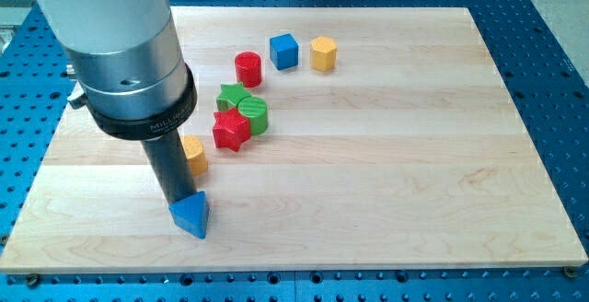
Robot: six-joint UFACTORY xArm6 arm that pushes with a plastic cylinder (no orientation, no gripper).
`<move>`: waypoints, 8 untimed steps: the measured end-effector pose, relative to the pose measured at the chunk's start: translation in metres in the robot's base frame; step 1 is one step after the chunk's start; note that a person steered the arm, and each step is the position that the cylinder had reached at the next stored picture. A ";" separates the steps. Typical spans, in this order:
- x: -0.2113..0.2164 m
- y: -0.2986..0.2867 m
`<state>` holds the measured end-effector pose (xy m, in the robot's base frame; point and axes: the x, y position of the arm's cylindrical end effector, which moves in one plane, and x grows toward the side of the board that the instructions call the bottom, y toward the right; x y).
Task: Place the arm at the bottom center of the board
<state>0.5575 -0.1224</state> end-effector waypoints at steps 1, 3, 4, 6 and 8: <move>0.033 -0.009; -0.015 0.085; -0.041 0.144; -0.053 0.093; -0.043 0.102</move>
<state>0.5146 -0.0202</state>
